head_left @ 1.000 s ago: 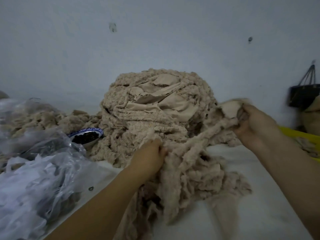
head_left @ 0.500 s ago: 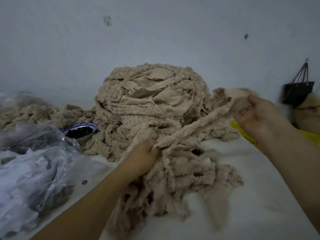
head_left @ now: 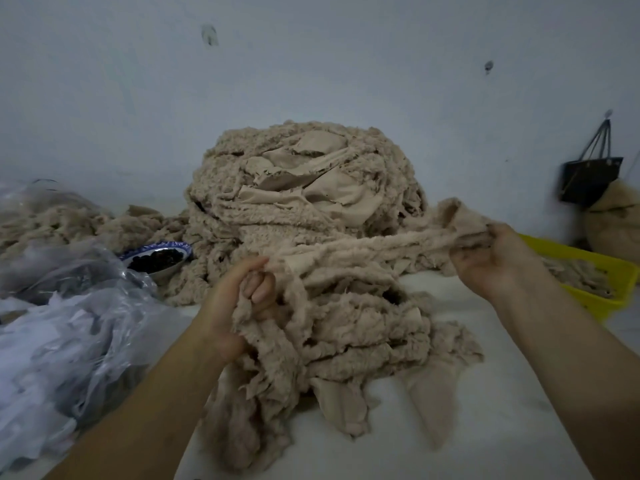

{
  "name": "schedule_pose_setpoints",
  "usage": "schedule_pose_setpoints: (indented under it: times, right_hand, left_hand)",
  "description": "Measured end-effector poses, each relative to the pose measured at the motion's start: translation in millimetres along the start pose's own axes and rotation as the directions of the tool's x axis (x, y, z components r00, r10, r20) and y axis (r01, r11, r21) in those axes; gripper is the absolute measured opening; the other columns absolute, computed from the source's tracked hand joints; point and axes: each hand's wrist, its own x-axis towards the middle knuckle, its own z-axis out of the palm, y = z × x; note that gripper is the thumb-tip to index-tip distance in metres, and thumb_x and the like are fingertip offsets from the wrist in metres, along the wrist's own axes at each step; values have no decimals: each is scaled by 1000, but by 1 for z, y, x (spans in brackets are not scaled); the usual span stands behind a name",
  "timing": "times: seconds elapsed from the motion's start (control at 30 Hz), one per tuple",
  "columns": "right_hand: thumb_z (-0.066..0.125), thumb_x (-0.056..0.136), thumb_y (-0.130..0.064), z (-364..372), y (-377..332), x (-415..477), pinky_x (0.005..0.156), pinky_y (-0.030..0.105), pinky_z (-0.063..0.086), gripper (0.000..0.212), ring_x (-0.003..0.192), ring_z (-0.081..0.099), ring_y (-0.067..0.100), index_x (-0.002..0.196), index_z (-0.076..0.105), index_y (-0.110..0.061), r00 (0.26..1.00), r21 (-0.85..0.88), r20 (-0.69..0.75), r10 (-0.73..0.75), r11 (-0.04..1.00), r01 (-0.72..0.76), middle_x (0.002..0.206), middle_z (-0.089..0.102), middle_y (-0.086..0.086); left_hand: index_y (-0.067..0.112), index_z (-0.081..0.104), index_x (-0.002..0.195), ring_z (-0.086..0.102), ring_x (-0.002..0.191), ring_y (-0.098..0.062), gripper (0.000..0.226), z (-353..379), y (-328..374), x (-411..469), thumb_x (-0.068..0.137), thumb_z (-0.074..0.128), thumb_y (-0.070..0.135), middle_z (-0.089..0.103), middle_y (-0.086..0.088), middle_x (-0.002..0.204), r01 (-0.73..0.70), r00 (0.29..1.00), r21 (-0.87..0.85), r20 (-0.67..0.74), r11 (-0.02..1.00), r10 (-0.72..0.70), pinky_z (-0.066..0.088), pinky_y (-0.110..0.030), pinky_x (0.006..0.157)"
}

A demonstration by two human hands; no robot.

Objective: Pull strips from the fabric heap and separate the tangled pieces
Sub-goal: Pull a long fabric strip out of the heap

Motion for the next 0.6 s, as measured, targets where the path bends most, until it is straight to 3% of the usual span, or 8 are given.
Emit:
schedule_pose_setpoints:
  times: [0.07,0.13,0.23,0.3,0.37,0.4,0.5,0.6]
  right_hand:
    - [47,82,-2,-20,-22,8,31,12,32,18,36,44,0,70,53,-14,998,101,61,3,995,-9,53,54,-11]
    - [55,70,-22,-35,-32,4,30,12,21,6,40,34,0,74,54,-26,979,-42,153,136,990,-131,50,40,-17]
    - [54,90,-41,-37,-12,2,35,7,20,23,47,38,-1,71,54,-27,975,-254,117,191,954,-157,50,40,-18]
    - [44,103,-37,-18,13,-5,34,15,37,45,43,49,5,67,65,-22,987,-381,127,101,923,-45,51,55,-10]
    - [45,105,-27,3,32,-18,40,19,47,52,47,61,7,62,71,-18,979,-406,205,5,910,81,52,63,-6]
    - [45,105,-24,10,37,-22,46,22,53,45,57,68,10,70,72,-15,969,-410,247,-10,905,114,59,69,-3]
    - [42,105,-22,29,44,-33,64,33,61,29,87,75,20,104,68,-9,932,-399,361,39,909,117,96,78,9]
    - [46,104,-22,41,49,-40,67,35,62,27,89,75,22,107,67,-7,931,-352,360,62,933,74,99,77,11]
  left_hand:
    - [21,38,44,12,40,-9,46,-24,3,-5,87,54,28,33,5,42,-44,995,-204,-93,978,26,18,-21,37]
    - [22,42,47,20,37,-8,44,-42,7,-13,87,56,30,35,4,45,-70,979,-183,-204,981,32,23,-19,36]
    - [17,65,69,57,50,-15,36,-29,-2,-8,94,61,42,61,-2,65,128,946,381,-324,916,2,45,-23,49]
    - [26,65,115,67,88,-11,36,0,-5,2,93,62,53,69,8,105,197,942,751,-324,630,92,51,-20,72]
    - [29,53,135,57,108,-3,57,31,-2,9,90,57,63,59,15,125,37,978,970,-85,241,192,46,-16,84]
    - [30,53,137,53,115,-3,66,47,2,10,86,52,72,55,20,128,-65,984,987,39,147,176,43,-18,89]
    - [47,66,114,52,100,17,64,85,-2,5,74,42,91,56,39,101,-180,983,937,184,298,14,37,-9,76]
    - [15,69,96,55,63,6,45,97,-25,6,93,58,59,60,20,73,-254,967,861,225,440,117,40,-10,60]
